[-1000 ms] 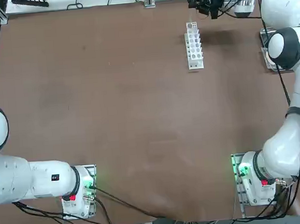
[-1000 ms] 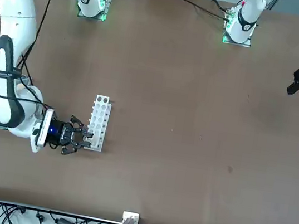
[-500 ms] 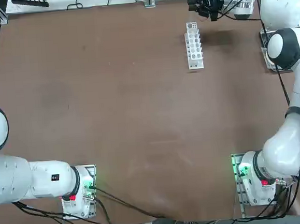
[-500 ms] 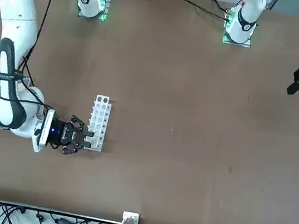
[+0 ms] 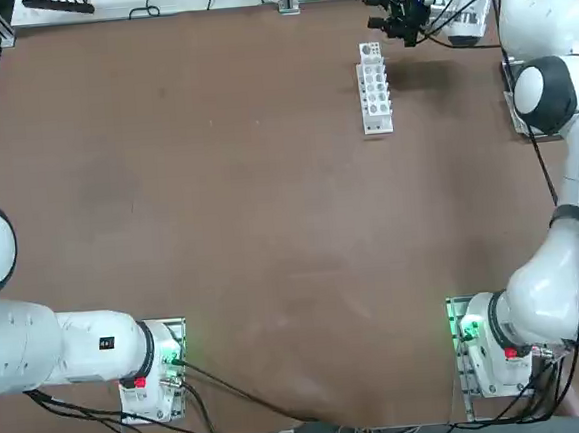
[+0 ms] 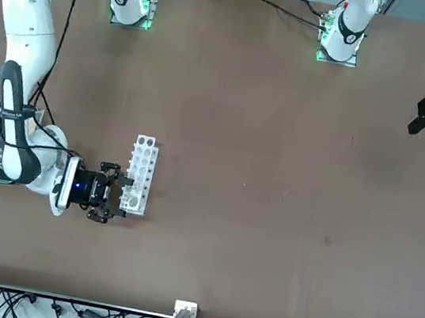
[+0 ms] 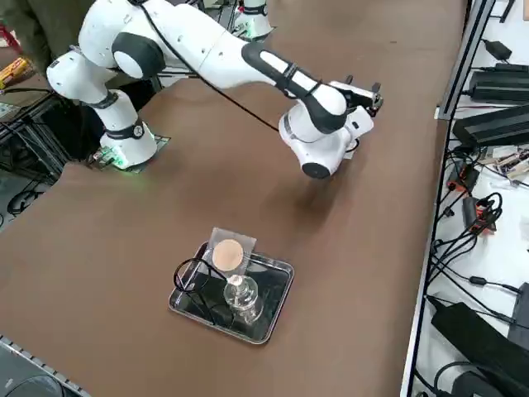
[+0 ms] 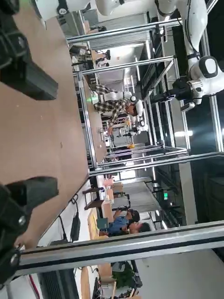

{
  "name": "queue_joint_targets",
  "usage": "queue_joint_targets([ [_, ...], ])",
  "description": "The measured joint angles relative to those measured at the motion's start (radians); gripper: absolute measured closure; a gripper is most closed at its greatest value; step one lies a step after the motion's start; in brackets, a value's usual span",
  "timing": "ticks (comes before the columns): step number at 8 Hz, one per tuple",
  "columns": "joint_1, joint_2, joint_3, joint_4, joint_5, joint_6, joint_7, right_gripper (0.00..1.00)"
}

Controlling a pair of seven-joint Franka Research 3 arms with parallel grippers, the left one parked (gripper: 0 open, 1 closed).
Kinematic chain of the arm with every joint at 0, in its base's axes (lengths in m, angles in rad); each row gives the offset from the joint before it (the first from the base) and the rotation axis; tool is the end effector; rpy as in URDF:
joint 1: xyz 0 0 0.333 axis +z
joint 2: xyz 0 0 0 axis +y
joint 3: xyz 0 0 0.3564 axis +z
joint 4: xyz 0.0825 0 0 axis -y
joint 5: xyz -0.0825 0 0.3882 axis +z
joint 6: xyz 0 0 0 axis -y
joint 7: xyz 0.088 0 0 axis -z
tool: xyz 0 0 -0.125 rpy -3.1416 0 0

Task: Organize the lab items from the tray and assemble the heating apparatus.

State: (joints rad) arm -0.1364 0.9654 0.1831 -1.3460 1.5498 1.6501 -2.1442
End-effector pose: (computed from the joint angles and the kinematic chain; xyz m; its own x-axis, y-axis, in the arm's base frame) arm 0.7575 0.1117 0.2243 0.1563 -0.0926 0.9834 0.9848 -0.0621 -0.1624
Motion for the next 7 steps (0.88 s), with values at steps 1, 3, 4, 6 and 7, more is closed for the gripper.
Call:
queue_joint_targets([
  [1, 0.0, -0.012, -0.02, 0.012, -0.02, 0.0, 0.05, 0.0],
  [3, -0.004, -0.075, -0.076, 0.05, -0.141, 0.0, 0.226, 0.0],
  [4, -0.006, -0.121, -0.108, 0.062, -0.218, 0.0, 0.311, 0.0],
  [6, -0.005, -0.213, -0.173, 0.079, -0.392, 0.0, 0.436, 0.0],
  [7, -0.005, -0.258, -0.198, 0.082, -0.492, 0.0, 0.493, 0.0],
])
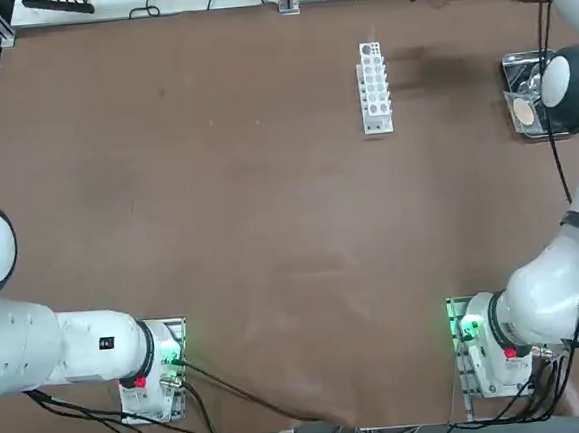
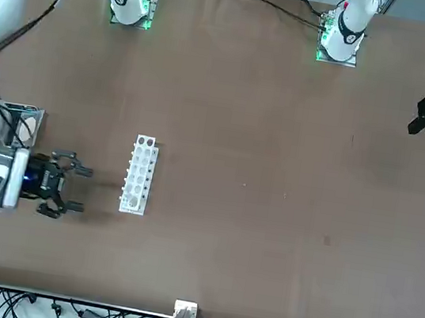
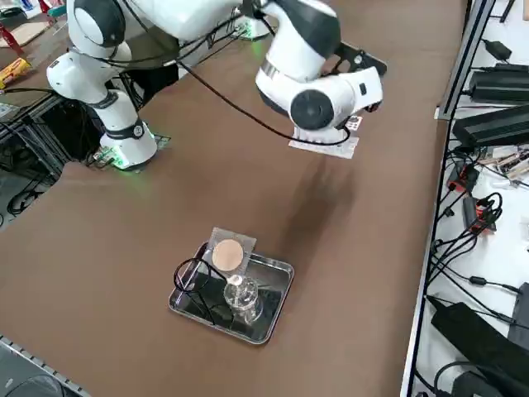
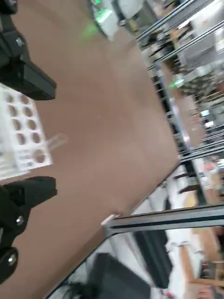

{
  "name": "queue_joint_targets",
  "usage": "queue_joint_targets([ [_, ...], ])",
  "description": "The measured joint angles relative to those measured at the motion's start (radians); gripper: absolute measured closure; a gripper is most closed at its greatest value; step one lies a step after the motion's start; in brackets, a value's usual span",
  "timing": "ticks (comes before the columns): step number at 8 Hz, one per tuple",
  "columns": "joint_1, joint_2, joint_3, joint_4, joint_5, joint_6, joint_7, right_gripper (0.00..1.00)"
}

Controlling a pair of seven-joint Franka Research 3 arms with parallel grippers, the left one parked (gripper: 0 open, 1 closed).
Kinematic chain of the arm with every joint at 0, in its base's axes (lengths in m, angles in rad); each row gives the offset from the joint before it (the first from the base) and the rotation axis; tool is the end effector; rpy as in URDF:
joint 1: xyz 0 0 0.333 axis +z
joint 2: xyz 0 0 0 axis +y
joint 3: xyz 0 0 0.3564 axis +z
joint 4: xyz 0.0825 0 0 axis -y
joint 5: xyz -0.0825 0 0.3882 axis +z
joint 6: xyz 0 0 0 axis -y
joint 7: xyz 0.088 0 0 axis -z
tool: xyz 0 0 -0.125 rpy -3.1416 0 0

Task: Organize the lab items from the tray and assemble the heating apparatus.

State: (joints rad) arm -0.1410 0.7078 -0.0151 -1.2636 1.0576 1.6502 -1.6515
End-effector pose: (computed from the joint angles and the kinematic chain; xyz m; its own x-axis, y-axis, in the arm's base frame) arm 0.7583 -0.0124 0.3825 0.3367 0.4572 0.8232 0.9415 -0.1772 -0.2867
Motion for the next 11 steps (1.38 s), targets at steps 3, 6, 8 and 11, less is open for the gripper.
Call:
queue_joint_targets([
  [3, -0.001, -0.123, -0.027, 0.004, -0.317, 0.0, 0.15, 0.0],
  [6, -0.003, -0.211, -0.063, 0.004, -0.584, -0.003, 0.281, 0.0],
  [8, -0.004, -0.257, -0.075, 0.002, -0.728, -0.021, 0.381, 0.0],
  [11, -0.011, -0.266, -0.135, -0.011, -0.82, -0.043, 0.559, 0.0],
])
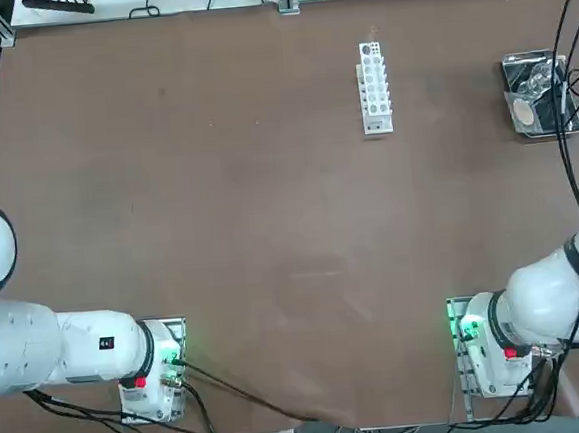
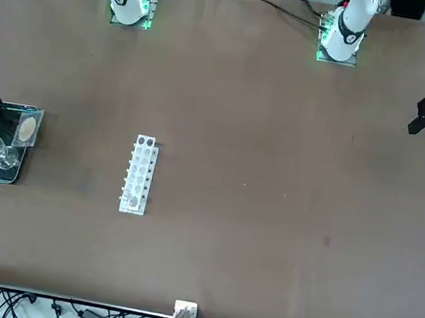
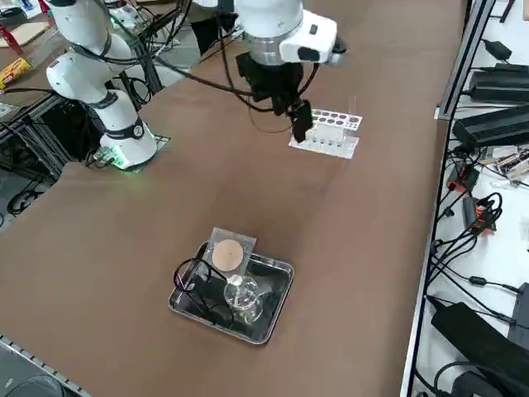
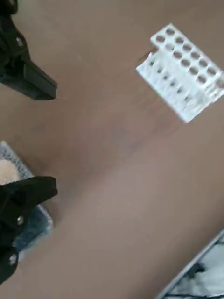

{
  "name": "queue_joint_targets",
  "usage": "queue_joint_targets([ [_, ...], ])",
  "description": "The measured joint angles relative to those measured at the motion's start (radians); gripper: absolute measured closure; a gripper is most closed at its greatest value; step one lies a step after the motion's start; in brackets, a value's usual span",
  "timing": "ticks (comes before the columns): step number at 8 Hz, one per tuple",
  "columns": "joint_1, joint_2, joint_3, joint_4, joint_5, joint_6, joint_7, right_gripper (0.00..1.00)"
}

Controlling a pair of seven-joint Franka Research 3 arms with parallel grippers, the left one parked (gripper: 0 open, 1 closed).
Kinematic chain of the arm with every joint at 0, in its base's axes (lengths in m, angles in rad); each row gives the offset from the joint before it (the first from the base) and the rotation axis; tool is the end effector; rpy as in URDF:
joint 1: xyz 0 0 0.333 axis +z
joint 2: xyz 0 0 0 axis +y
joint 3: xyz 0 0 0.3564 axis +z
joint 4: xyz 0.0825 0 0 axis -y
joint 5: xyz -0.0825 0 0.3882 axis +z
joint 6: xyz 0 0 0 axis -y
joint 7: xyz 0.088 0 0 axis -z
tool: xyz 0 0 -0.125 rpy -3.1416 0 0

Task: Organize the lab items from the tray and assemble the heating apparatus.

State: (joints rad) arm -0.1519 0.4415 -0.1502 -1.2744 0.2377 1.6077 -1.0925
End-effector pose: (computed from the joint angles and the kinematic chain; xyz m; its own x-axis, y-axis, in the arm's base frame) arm 0.6794 -0.1590 0.5159 0.7132 0.6932 0.1036 0.6994 -0.6940 -0.1707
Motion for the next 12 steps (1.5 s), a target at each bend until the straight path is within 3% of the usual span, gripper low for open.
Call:
queue_joint_targets([
  [5, 0.002, -0.019, -0.006, -0.001, -0.155, -0.048, 0.434, 0.0],
  [8, -0.02, -0.02, -0.04, -0.011, -0.182, -0.011, 0.503, 0.0],
  [12, -0.134, 0.061, -0.049, -0.071, -0.181, 0.209, 0.464, 0.0],
])
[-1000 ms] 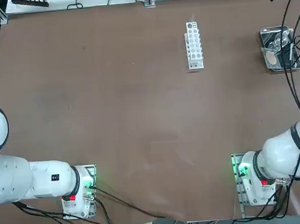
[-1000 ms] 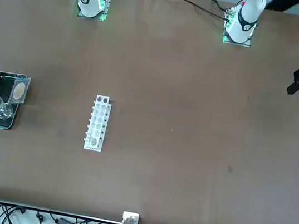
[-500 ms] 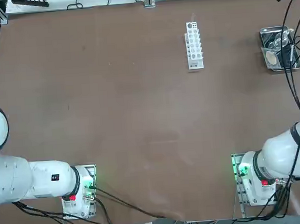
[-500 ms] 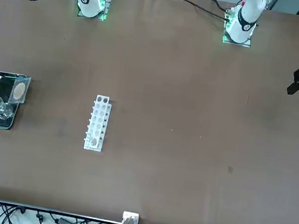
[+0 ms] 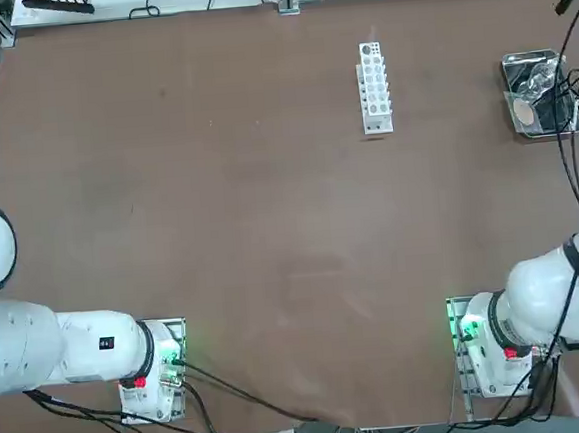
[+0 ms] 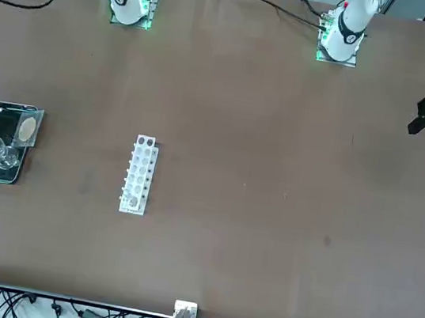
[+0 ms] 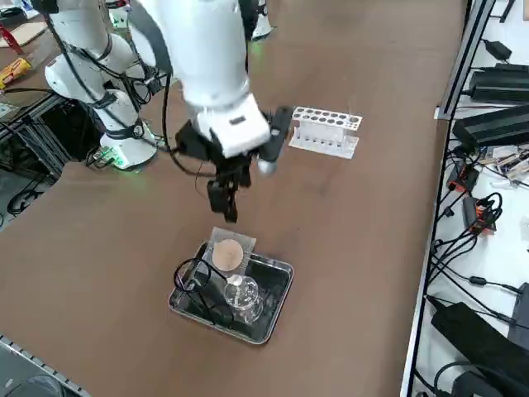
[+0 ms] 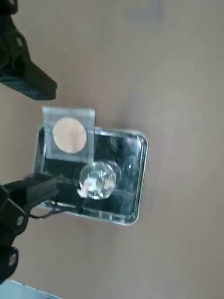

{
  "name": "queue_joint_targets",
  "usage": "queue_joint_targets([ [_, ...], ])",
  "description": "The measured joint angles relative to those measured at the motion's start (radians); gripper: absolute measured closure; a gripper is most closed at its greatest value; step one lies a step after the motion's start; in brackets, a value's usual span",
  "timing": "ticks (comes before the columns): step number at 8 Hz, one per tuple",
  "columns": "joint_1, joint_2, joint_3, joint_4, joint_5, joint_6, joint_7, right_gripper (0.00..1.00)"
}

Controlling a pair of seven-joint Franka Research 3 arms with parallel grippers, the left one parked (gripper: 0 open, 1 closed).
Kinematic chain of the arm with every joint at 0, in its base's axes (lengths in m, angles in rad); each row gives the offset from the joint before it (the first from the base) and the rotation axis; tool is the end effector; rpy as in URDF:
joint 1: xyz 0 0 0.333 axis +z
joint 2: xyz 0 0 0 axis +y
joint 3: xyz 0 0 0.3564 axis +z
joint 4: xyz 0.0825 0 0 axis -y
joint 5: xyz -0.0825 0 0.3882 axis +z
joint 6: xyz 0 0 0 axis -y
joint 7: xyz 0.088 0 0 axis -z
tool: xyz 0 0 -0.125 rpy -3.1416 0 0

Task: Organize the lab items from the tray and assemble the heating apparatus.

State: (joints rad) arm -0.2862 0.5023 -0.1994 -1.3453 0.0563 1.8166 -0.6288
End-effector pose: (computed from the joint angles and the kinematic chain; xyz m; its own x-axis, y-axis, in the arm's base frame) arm 0.6551 -0.3063 0.4564 0.9877 0.1508 -0.0417 0.1517 -0.9882 0.0207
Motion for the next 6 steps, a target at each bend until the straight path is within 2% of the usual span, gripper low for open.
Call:
queue_joint_targets([
  [4, -0.033, 0.139, 0.0, -0.004, 0.0, 0.141, -0.089, 0.01],
  [6, -0.055, 0.183, 0.0, -0.004, 0.0, 0.189, -0.134, 0.02],
])
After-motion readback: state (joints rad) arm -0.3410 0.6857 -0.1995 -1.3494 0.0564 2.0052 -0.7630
